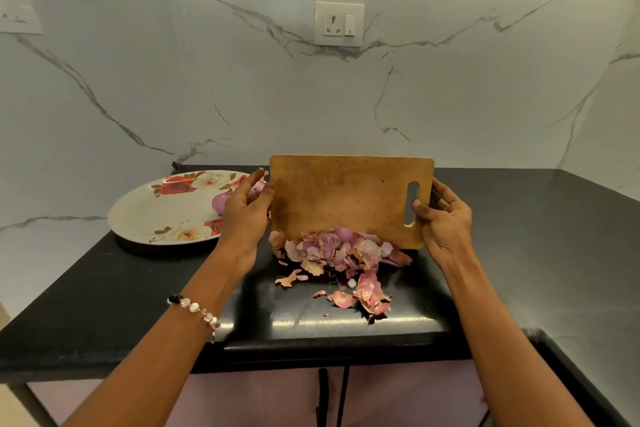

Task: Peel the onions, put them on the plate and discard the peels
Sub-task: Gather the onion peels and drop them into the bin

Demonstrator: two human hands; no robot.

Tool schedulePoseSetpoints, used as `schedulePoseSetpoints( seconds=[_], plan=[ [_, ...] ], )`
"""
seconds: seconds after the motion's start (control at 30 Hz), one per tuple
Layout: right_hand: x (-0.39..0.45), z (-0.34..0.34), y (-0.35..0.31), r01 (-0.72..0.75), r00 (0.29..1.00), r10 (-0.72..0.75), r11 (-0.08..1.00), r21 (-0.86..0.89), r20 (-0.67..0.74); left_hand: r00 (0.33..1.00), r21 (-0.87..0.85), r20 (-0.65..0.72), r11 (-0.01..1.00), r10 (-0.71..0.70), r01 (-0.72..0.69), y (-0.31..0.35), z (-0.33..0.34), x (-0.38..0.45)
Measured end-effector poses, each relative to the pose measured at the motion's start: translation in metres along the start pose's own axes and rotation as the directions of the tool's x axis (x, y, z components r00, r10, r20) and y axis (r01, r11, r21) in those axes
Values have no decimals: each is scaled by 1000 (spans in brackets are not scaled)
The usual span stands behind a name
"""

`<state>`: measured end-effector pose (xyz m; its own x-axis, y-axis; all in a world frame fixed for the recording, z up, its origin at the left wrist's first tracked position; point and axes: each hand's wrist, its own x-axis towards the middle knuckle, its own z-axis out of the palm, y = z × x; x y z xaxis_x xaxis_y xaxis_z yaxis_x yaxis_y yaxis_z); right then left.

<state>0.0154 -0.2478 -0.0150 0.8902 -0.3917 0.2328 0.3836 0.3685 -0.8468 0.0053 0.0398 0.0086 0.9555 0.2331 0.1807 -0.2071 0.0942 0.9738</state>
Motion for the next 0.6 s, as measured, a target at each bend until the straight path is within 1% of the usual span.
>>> schedulePoseSetpoints(
  seconds=[0.1, 0.17, 0.27, 0.33, 0.47, 0.6],
  plan=[
    [-2, 0, 0, 10, 998, -8, 999, -37, 64, 996, 140, -54, 988, 69, -61, -2, 1, 1],
    [-3, 0, 1, 36, 996, -31, 997, -61, 87, 989, 192, -90, 976, 119, -100, -1, 5, -1],
    [-6, 2, -1, 85, 989, -81, 996, -33, 120, 976, 214, -140, 968, 164, -132, 2, 7, -1],
    [-7, 4, -2, 98, 984, -94, 995, -25, 152, 972, 226, -144, 963, 185, -149, 1, 7, 2],
    [-4, 4, -2, 142, 972, -105, 975, -169, 212, 973, 266, -133, 953, 188, -148, -2, 4, 9],
    [2, 4, -4, 185, 966, -131, 952, -245, 223, 973, 250, -140, 958, 181, -142, -6, 5, 16]
  ],
)
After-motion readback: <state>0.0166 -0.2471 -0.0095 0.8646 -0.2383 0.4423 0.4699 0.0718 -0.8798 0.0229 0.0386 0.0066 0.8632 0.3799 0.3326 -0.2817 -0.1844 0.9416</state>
